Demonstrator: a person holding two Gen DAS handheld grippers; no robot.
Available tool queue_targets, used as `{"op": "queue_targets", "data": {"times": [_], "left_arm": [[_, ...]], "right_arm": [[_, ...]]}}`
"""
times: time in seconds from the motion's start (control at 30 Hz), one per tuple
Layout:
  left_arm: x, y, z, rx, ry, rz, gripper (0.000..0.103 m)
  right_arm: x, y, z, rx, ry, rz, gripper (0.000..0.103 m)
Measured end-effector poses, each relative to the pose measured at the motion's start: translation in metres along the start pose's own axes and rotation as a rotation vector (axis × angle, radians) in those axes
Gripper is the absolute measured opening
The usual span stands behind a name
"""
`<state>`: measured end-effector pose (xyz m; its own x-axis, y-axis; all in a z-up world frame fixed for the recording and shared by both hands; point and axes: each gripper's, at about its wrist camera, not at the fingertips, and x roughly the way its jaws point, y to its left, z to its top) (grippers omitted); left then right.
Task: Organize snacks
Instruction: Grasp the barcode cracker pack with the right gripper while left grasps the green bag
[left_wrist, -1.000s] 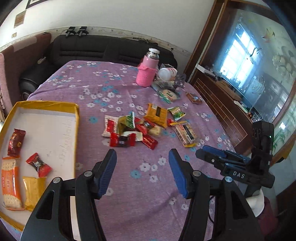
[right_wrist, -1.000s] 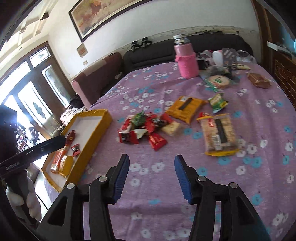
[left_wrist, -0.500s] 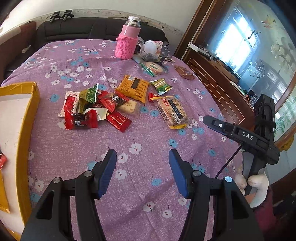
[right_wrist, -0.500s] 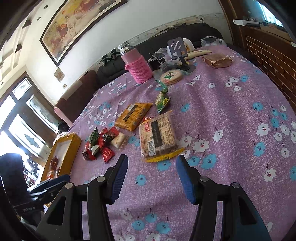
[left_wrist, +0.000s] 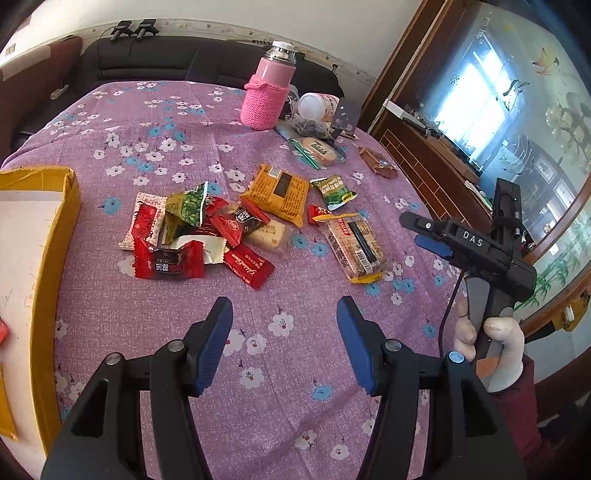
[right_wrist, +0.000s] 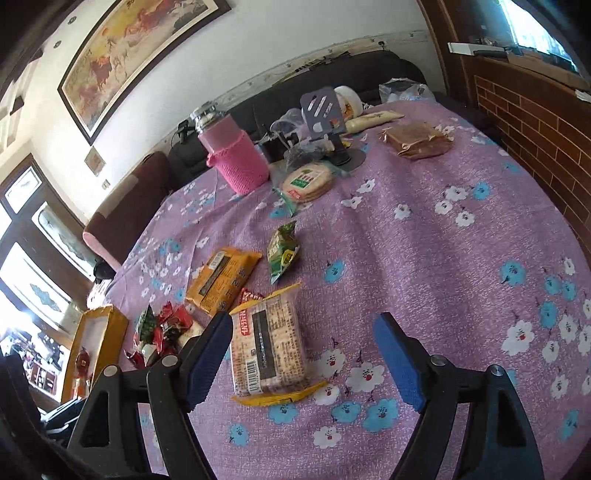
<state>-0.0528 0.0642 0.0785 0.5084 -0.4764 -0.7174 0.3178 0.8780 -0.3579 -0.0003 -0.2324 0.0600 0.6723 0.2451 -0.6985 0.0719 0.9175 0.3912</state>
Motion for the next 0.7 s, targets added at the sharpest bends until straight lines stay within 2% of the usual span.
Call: {"op": "queue_targets", "data": {"times": [0.17, 0.27, 0.43, 0.53, 0.6, 0.7], "left_arm": [[0.010, 0.002, 0.004, 0.009, 0.008, 0.021, 0.057], [0.017, 0.007, 0.007, 0.016, 0.020, 0.051, 0.057], [0.027, 0.003, 0.013, 0.103, 0.024, 0.128, 0.057], [0.032, 0.002, 0.023, 0.160, 0.009, 0.185, 0.057], [0.036, 0.007, 0.035, 0.155, -0.012, 0.212, 0.057], [0.046, 0.018, 0.054, 0.126, -0.035, 0.229, 0.057]], "right_arm": [[0.025, 0.018, -0.011, -0.056, 0.066, 0.011, 0.082], [0.040, 0.032, -0.017, -0.112, 0.095, -0.021, 0.081], [0.060, 0.041, -0.025, -0.142, 0.141, -0.046, 0.083], [0.064, 0.048, -0.029, -0.187, 0.132, -0.081, 0.084], [0.066, 0.052, -0.032, -0.222, 0.129, -0.108, 0.084], [0.064, 0.054, -0.033, -0.247, 0.120, -0.145, 0.074]]}}
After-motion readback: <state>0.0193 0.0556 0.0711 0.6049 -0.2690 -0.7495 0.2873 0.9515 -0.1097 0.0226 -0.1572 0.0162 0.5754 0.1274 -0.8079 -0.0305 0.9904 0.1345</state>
